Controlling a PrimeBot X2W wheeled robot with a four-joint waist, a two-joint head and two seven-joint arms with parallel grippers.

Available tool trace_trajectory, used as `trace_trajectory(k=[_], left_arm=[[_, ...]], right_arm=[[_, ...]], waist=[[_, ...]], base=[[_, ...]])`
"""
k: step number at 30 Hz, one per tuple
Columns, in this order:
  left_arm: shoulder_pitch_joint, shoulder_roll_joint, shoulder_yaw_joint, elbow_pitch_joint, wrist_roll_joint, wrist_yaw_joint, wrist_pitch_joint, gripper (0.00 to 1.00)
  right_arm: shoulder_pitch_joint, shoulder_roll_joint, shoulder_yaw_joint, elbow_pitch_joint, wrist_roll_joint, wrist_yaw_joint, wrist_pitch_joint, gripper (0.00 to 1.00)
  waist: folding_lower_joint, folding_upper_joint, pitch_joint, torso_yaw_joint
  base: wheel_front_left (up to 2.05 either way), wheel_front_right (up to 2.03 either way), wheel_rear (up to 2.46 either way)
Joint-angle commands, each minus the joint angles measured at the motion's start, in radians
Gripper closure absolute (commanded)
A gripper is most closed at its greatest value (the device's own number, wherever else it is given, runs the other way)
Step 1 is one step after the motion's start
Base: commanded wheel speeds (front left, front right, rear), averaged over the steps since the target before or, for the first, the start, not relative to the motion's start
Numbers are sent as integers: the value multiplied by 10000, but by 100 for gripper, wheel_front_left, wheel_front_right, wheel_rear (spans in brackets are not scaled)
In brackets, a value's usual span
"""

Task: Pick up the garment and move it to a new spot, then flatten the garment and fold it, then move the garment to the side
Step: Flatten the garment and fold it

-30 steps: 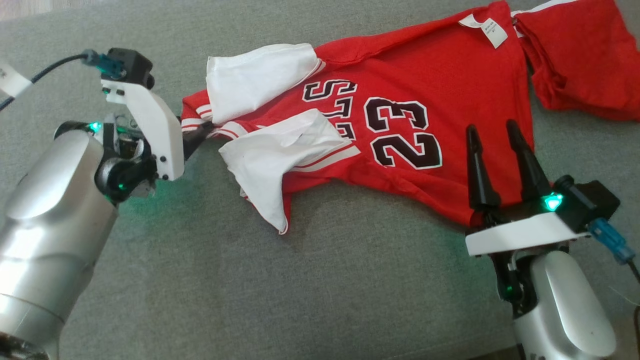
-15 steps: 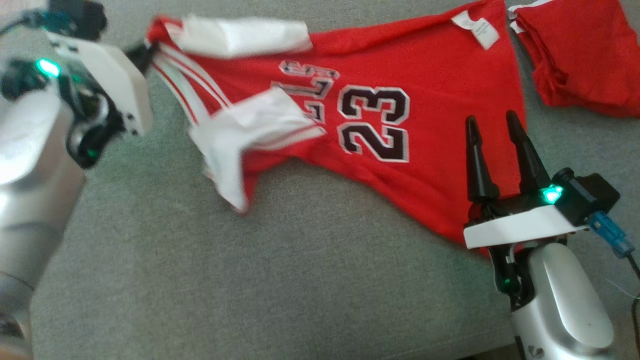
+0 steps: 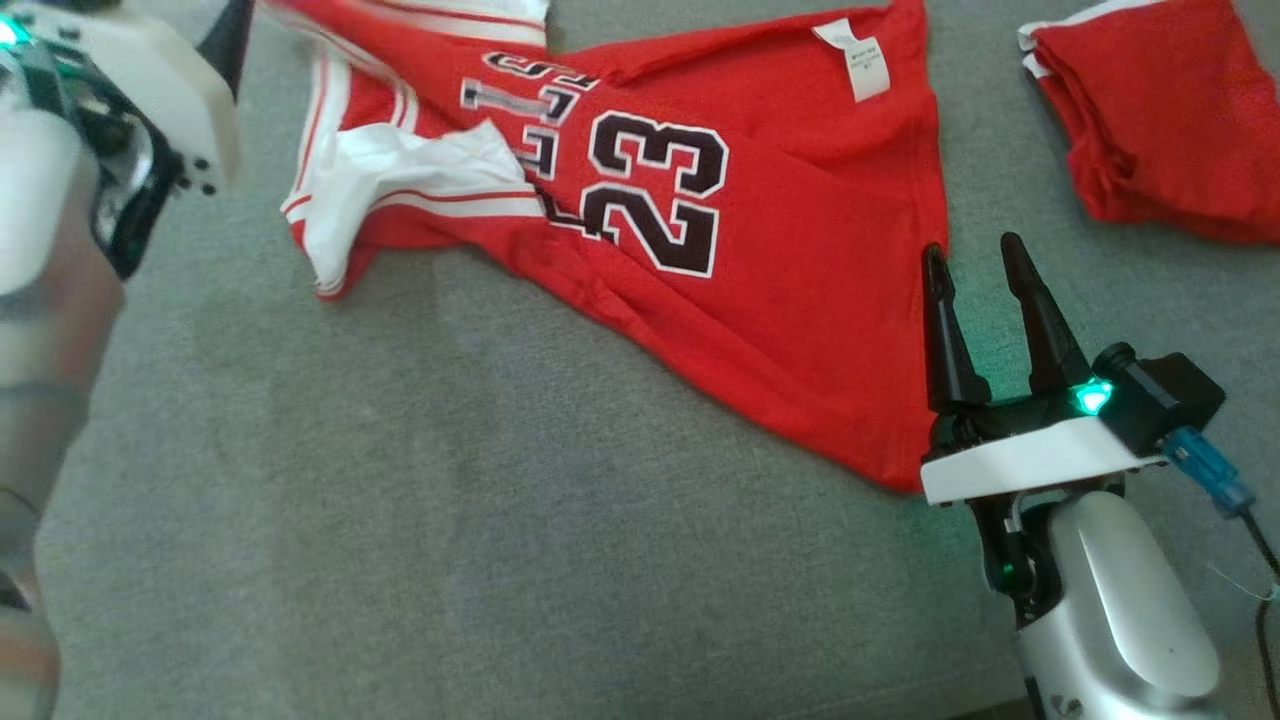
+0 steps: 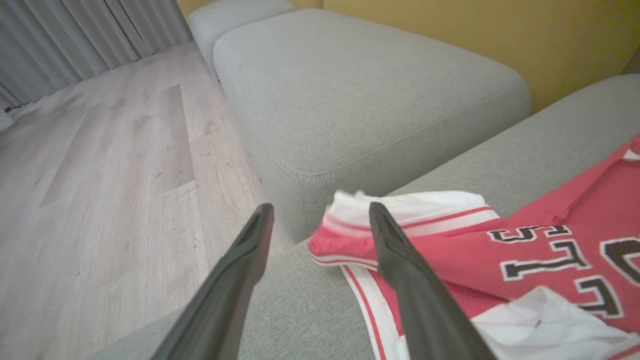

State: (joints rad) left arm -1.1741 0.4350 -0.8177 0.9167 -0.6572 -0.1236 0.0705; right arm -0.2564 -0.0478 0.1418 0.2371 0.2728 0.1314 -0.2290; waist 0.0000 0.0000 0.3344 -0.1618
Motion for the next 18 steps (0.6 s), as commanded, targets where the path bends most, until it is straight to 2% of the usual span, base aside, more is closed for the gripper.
trace_trajectory(k=[1,9,14,18], left_arm=[[-357,295,331,-104,46,6,-379,0],[895,-214,945,-273,-386,440,-2964,0],[2362,-367,1532,-1296,-708,897,-3293,0],[4423,-476,2452,-3293,-560,1642,-3316,0]], right_arm=[[-110,-24,182,-275,-9,-7,-58,0],[248,-24,-198,-359,-236,-7,90,0],[601,-24,-412,-458,-302,-7,236,0],[1012,-24,-517,-601,-392,-7,462,0]], waist=[[0,0,-138,119],[0,0,-1032,930],[0,0,-1551,1488],[0,0,-1974,2085]], base=[[0,0,0],[0,0,0],[0,0,0],[0,0,0]])
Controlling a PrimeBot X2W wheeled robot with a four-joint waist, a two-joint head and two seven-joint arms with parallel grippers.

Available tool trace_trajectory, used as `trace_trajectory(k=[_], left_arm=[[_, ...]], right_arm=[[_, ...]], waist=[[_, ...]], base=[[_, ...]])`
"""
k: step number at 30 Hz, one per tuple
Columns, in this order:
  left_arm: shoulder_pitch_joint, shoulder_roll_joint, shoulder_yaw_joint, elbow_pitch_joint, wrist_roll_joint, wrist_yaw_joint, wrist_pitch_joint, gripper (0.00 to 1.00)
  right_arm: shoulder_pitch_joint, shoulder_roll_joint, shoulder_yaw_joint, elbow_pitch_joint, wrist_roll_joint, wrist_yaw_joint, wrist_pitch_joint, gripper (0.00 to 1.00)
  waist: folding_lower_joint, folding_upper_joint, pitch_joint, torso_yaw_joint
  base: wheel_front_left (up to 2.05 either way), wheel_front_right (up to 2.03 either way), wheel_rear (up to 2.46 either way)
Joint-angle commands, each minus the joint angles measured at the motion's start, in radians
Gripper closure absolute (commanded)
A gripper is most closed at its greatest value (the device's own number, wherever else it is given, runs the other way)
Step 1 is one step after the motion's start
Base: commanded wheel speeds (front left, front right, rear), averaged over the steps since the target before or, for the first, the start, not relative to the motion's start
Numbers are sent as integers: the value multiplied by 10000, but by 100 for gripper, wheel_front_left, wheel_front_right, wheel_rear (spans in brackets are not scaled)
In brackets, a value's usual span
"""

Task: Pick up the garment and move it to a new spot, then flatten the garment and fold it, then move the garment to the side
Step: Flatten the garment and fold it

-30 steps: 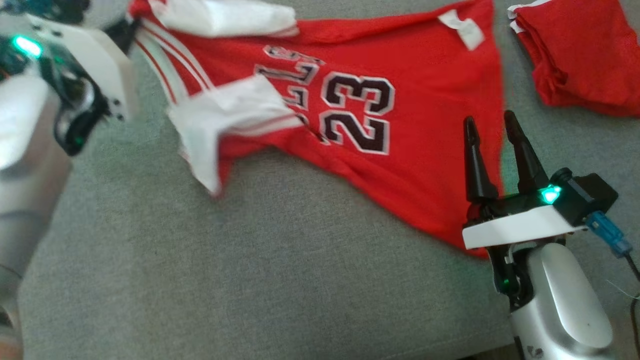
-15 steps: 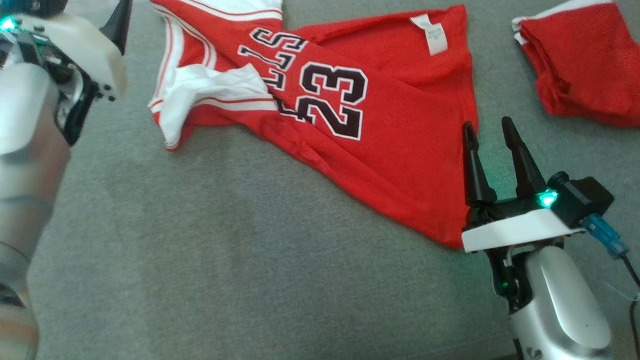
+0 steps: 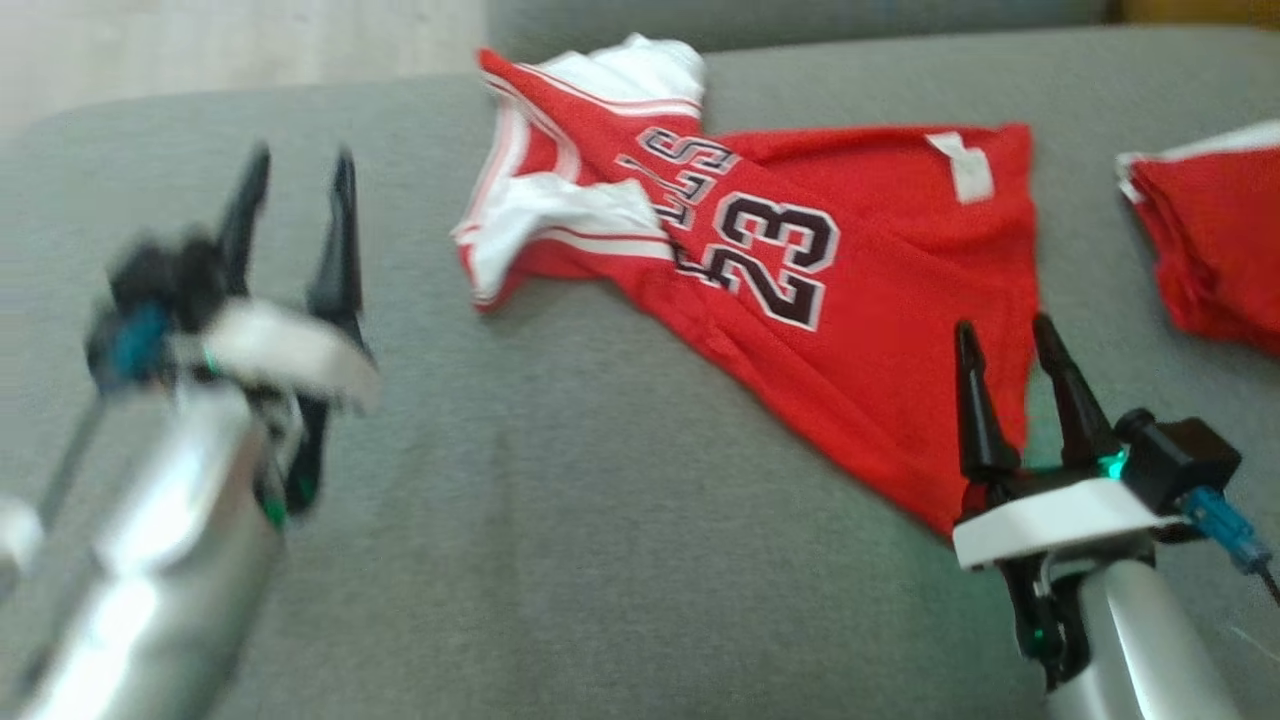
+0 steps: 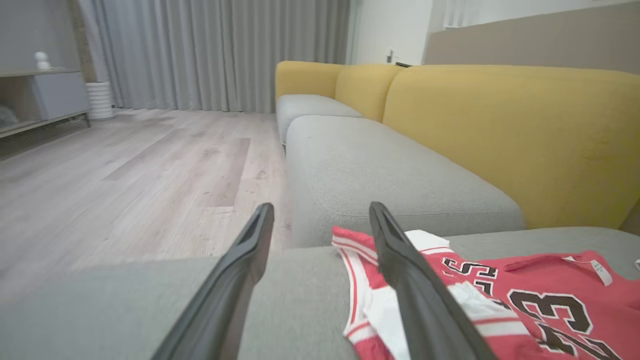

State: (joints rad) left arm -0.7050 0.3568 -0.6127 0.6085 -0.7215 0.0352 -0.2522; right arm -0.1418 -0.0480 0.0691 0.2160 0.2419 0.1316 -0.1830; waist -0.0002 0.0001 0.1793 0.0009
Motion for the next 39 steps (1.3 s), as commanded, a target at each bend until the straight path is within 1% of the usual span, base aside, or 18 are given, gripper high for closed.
trace_trajectory(k=[1,3,6,8,11,15,20,25,29,34,39], left_arm=[[349,266,671,-754,189,290,-90,0],[1607,137,1089,-1802,484,670,-92,0],[3335,-269,1580,-3121,808,1051,-93,0],[4137,-574,1817,-3740,1020,1188,-93,0],[4634,-907,1957,-4173,1420,1193,-94,0],[4528,-1268,2061,-4343,1779,951,-94,0],[4187,-1776,2178,-4283,2139,581,-94,0],[4057,-2377,2330,-4105,2433,142,-94,0],[3963,-2701,2372,-3866,2644,-182,-95,0],[3896,-2923,2417,-3603,2866,-448,-95,0],[3911,-3015,2386,-3454,3073,-598,-95,0]], right_arm=[[-41,-22,220,-422,-99,-9,55,0],[118,-22,232,-480,-113,-9,157,0],[289,-22,188,-580,-129,-9,297,0],[357,-22,114,-650,-177,-9,393,0],[320,-22,46,-803,-398,-9,609,0],[-323,-78,278,-974,-872,-9,1155,0],[-1942,-703,1095,-473,-1091,-9,2257,0],[-3762,-1308,1621,1037,-822,-9,3159,0],[-4879,-1873,2125,2448,-479,-9,3571,0],[-5770,-2555,3040,3858,-317,-9,3720,0],[-6347,-2789,3949,4785,14,-9,3696,0]], waist=[[2,-1,-515,578],[2,-1,-665,790],[2,-1,-769,1099],[2,-1,-767,1352],[2,-1,-678,1759],[2,-1,-313,2263],[2,-1,287,2937],[2,-1,800,3668],[2,-1,1031,4186],[2,-1,1166,4617],[2,-1,1243,4763]], base=[[0,0,0],[0,0,0],[0,0,0],[0,0,0],[0,0,0],[0,0,0],[0,0,0],[0,0,0],[0,0,0],[0,0,0],[0,0,0]])
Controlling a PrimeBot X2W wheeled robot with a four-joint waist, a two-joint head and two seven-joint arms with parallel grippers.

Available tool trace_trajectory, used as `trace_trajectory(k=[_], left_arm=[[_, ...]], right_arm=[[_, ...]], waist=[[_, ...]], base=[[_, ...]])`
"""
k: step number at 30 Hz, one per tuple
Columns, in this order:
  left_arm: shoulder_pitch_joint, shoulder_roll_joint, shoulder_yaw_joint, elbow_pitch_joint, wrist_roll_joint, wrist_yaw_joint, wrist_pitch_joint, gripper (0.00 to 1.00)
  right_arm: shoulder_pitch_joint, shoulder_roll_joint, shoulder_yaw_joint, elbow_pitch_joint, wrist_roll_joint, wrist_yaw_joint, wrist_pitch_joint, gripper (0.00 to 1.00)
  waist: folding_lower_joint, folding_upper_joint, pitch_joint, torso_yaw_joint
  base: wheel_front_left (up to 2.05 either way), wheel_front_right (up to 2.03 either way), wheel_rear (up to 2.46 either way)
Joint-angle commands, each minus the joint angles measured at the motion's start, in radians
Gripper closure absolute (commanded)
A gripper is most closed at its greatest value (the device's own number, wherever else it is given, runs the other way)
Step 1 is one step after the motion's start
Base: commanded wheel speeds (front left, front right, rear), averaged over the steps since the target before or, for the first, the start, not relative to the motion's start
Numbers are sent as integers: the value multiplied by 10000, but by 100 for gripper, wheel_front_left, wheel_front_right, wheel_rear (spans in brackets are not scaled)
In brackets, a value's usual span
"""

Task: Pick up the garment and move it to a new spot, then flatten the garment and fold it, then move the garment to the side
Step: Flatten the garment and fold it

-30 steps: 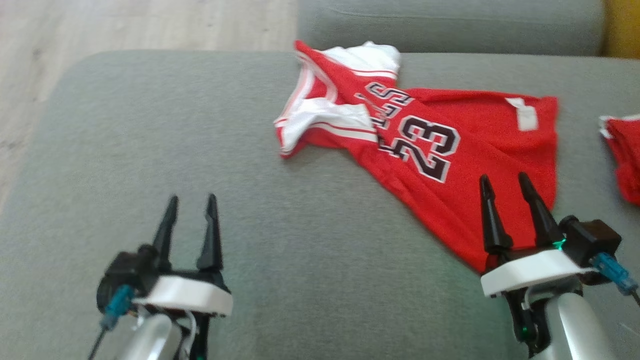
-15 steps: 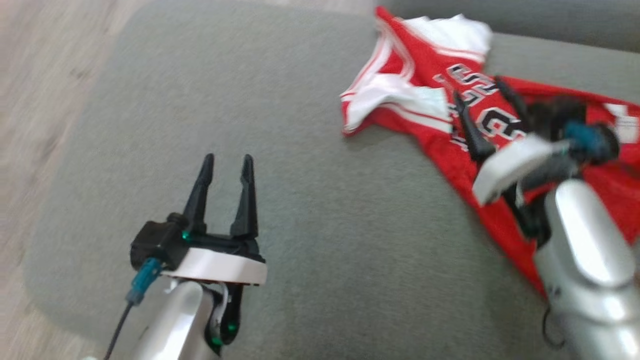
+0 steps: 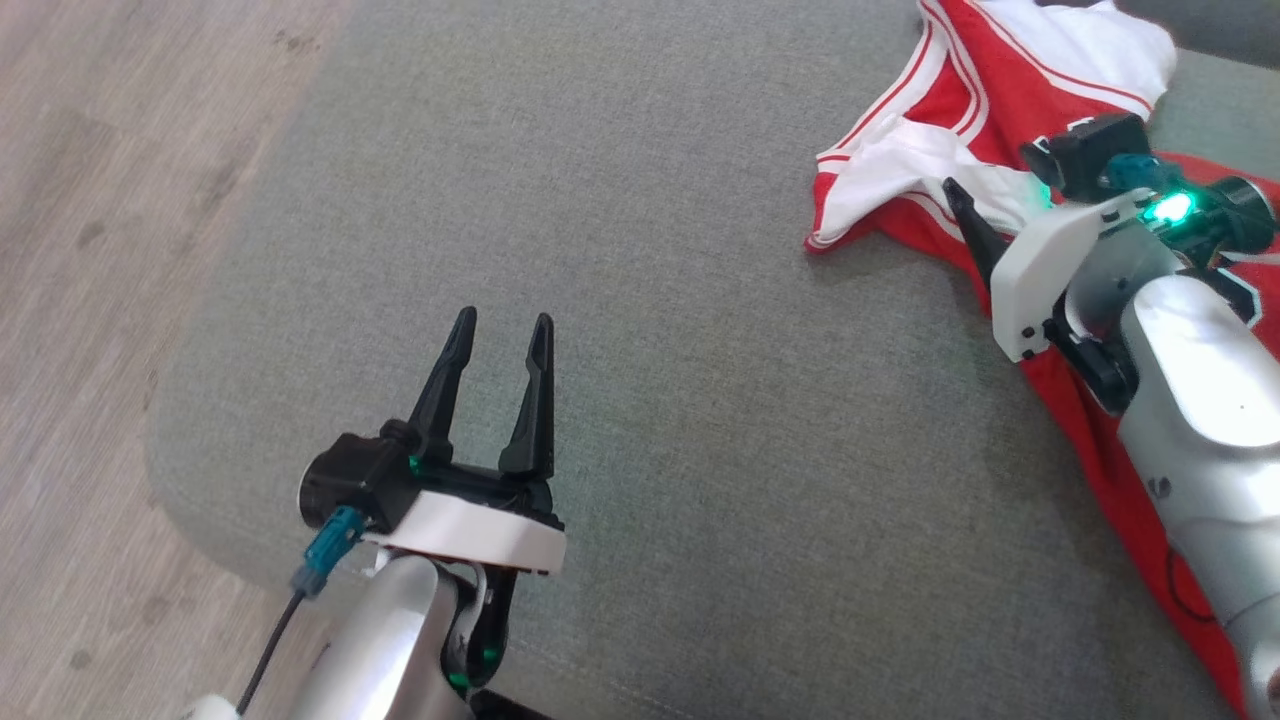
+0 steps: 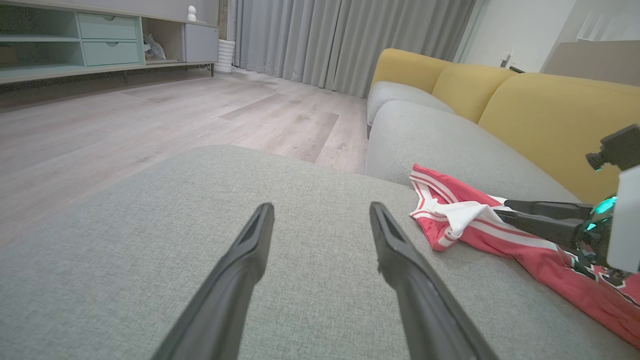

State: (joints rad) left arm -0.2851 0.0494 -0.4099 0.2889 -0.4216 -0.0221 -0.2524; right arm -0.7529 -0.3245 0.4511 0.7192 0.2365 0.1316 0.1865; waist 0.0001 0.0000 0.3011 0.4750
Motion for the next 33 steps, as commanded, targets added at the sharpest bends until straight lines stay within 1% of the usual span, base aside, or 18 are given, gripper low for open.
trace_trajectory(k=[1,3,4,5,6,12,16,22,28,30,31,33], left_arm=[[-288,59,357,-257,74,-25,-93,0],[-290,39,370,-237,99,-58,-93,0],[-298,32,377,-226,106,-68,-93,0],[-308,27,388,-218,111,-72,-93,0],[-323,22,398,-210,117,-76,-93,0],[-326,12,531,-180,111,-35,-93,0],[-251,11,667,-156,180,-15,-93,0],[-75,10,969,-125,403,-40,-93,0],[90,31,1182,-44,627,-91,-93,0],[143,60,1231,-6,677,-102,-93,0],[200,93,1268,43,711,-114,-93,0],[251,126,1291,98,731,-128,-93,0]], right_arm=[[-237,-24,129,-247,68,-9,1,0],[-442,-86,436,91,196,-9,38,0],[-528,-98,597,236,286,-9,68,7],[-615,-106,738,356,386,-9,59,93],[-697,-116,859,457,481,-9,17,100],[-906,56,1481,753,1217,-9,-434,100],[-851,244,1945,539,1724,-9,-918,100],[-403,660,2797,-273,2211,-9,-1488,100],[480,1113,3768,-1288,2341,-9,-1588,100],[835,1222,4282,-1595,2263,-9,-1522,100],[1188,1305,4795,-1833,2258,-9,-1477,100],[1442,1322,5373,-2019,2259,-9,-1461,100]], waist=[[-1,0,25,21],[-1,0,48,39],[-1,0,54,41],[-1,0,60,34],[-1,0,64,25],[-1,0,-132,-188],[-1,0,-415,-439],[-1,0,-906,-933],[-1,0,-1366,-1351],[-1,0,-1502,-1478],[-1,0,-1638,-1602],[-1,0,-1751,-1726]], base=[[0,0,0],[0,0,0],[0,0,0],[0,0,0],[0,0,0],[0,0,0],[0,0,0],[0,0,0],[0,0,0],[0,0,0],[0,0,0],[0,0,0]])
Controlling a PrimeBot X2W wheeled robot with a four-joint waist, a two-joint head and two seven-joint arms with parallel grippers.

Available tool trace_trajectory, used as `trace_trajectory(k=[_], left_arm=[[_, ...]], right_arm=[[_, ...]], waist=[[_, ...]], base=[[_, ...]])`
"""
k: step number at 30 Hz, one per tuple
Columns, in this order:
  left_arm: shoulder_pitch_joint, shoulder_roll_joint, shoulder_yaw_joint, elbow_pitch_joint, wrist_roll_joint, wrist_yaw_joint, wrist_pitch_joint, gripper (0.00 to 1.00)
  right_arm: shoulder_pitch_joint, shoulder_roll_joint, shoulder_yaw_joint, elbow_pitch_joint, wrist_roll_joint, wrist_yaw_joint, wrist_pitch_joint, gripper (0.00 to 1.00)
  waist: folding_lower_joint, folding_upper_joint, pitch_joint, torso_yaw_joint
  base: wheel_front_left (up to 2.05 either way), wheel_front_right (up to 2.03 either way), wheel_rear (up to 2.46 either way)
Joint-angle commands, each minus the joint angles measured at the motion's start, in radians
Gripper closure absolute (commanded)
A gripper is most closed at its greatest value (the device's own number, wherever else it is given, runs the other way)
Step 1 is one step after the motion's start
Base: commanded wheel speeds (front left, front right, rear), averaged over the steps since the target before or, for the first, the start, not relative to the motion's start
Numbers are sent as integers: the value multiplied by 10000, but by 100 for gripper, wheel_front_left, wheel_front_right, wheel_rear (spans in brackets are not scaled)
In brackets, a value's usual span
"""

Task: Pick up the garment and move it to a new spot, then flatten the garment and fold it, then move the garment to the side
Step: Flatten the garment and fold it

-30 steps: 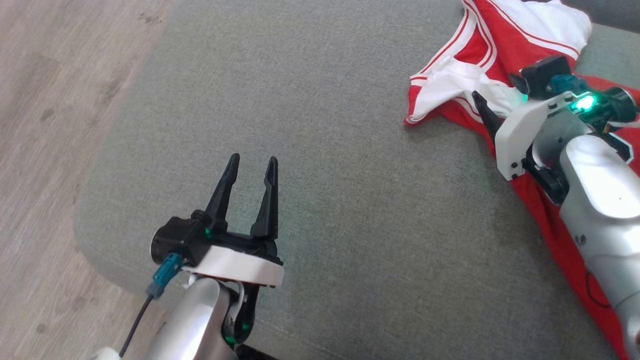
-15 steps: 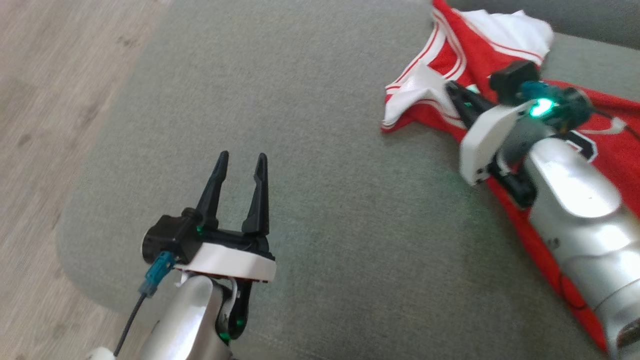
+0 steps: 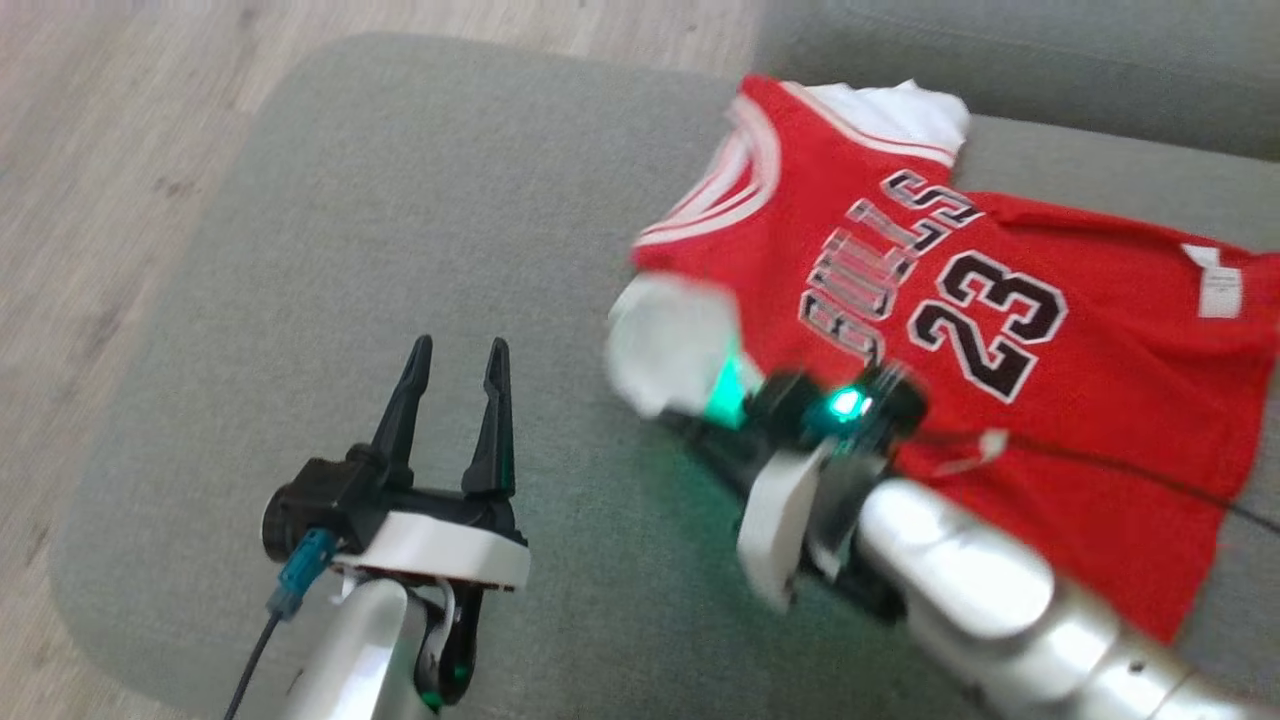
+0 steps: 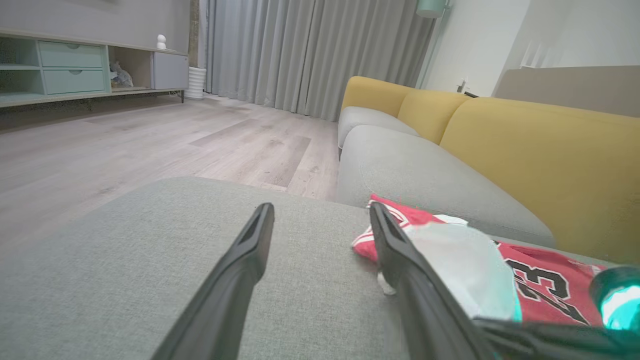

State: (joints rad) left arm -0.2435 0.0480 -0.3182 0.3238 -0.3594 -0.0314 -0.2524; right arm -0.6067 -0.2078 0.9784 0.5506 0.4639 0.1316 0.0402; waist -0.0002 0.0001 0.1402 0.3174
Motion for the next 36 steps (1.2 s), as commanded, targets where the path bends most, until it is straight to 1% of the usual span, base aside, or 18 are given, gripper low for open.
trace_trajectory(k=[1,2,6,7,8,10,11,12,14,16,20,22,23,25,28,30,33,36], left_arm=[[-142,158,375,-218,120,-44,-93,0],[-120,174,374,-188,127,-46,-93,0],[-52,274,377,-84,137,-43,-93,0],[-52,274,377,-84,137,-43,-93,0],[-23,327,392,-61,132,-27,-92,0],[-3,351,402,-58,127,-12,-90,0],[36,401,432,-58,109,19,-87,0],[36,401,432,-58,109,19,-87,0],[87,456,490,-71,83,70,-87,0],[156,514,567,-89,44,117,-87,0],[355,609,723,-160,-21,209,-89,0],[446,648,822,-226,-46,255,-90,0],[523,657,912,-318,-57,284,-91,0],[601,634,1012,-445,-70,303,-91,0],[785,589,1165,-581,-69,308,-92,0],[912,553,1232,-615,-43,290,-92,0],[1066,513,1300,-645,16,238,-92,0],[1140,488,1370,-706,69,164,-92,0]], right_arm=[[69,143,416,-426,-24,-9,-38,85],[168,144,685,-515,35,-9,-107,0],[391,111,1694,-975,551,-9,-342,0],[391,111,1694,-975,551,-9,-342,0],[393,31,1909,-1212,821,-9,-575,0],[391,-16,1859,-1293,925,-9,-735,0],[410,-137,1389,-1342,1007,-9,-1115,0],[410,-137,1389,-1342,1007,-9,-1115,0],[526,-213,378,-1219,913,-9,-1570,0],[761,-242,-919,-1002,578,-9,-1963,0],[1561,-52,-3870,-768,-636,-9,-2506,0],[2109,270,-5412,-849,-1307,-9,-2661,0],[2679,628,-6688,-1133,-2119,-9,-2759,0],[3259,992,-7779,-1560,-2836,-9,-2823,0],[4128,1357,-8864,-2233,-3655,-9,-2881,0],[4689,1485,-9289,-2611,-3962,-9,-2907,0],[5329,1556,-9581,-2985,-4220,-9,-2930,0],[5591,1569,-9629,-3270,-3908,-9,-2949,0]], waist=[[2,-1,-199,-212],[2,-1,-259,-277],[2,-1,-494,-578],[2,-1,-494,-578],[2,-1,-611,-765],[2,-1,-675,-871],[2,-1,-785,-1081],[2,-1,-785,-1081],[2,-1,-887,-1314],[2,-1,-988,-1569],[2,-1,-1127,-2109],[2,-1,-1132,-2374],[2,-1,-1124,-2580],[2,-1,-1117,-2763],[2,-1,-1127,-2989],[2,-1,-1132,-3081],[2,-1,-1121,-3162],[2,-1,-1079,-3188]], base=[[0,0,0],[0,0,0],[0,0,0],[0,0,0],[0,0,0],[0,0,0],[0,0,0],[0,0,0],[0,0,0],[0,0,0],[0,0,0],[0,0,0],[0,0,0],[0,0,0],[0,0,0],[0,0,0],[0,0,0],[0,0,0]])
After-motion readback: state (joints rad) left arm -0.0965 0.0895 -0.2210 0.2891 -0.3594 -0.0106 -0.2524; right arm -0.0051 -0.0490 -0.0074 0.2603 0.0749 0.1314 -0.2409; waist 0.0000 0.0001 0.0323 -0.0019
